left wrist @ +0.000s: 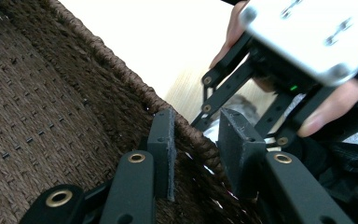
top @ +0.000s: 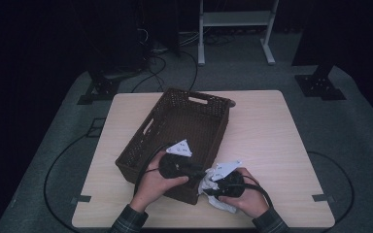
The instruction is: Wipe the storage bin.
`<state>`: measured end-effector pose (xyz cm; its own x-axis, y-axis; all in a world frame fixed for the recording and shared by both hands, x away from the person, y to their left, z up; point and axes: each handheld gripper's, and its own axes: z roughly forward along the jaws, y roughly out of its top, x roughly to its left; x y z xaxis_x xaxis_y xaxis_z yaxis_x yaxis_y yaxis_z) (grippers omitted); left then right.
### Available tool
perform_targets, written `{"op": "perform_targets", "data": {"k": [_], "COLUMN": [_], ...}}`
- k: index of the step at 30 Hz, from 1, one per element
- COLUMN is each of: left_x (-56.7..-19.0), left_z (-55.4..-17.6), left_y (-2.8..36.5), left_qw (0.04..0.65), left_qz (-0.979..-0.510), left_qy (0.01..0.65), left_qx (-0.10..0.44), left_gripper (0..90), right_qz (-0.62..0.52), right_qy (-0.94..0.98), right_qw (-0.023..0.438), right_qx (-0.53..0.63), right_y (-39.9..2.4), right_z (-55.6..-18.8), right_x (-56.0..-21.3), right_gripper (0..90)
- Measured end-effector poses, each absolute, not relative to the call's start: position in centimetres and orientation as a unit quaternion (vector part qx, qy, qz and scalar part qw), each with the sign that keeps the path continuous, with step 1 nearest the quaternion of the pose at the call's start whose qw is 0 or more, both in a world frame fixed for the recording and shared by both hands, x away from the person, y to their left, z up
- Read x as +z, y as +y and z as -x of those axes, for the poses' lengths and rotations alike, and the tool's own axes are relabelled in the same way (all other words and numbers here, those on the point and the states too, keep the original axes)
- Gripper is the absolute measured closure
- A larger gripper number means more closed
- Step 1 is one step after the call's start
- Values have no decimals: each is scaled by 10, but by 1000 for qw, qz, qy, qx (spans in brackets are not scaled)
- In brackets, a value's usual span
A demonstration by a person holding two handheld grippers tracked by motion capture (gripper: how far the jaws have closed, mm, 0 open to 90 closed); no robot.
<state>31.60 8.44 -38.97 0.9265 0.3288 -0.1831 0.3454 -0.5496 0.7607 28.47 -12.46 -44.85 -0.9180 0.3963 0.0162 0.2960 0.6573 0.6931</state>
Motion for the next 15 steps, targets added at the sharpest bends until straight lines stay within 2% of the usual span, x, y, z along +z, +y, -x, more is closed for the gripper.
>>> {"op": "perform_targets", "data": {"k": [15], "left_x": [-390], "left_z": [-316], "left_y": [84], "left_qw": [435], "left_qz": [-879], "left_qy": [194], "left_qx": [-11], "left_gripper": [659], "right_qz": [-180], "right_qy": [886], "right_qw": [68], "right_qx": [423], "right_y": [-142], "right_z": [-275], "right_x": [-419], "right_gripper": [672]}}
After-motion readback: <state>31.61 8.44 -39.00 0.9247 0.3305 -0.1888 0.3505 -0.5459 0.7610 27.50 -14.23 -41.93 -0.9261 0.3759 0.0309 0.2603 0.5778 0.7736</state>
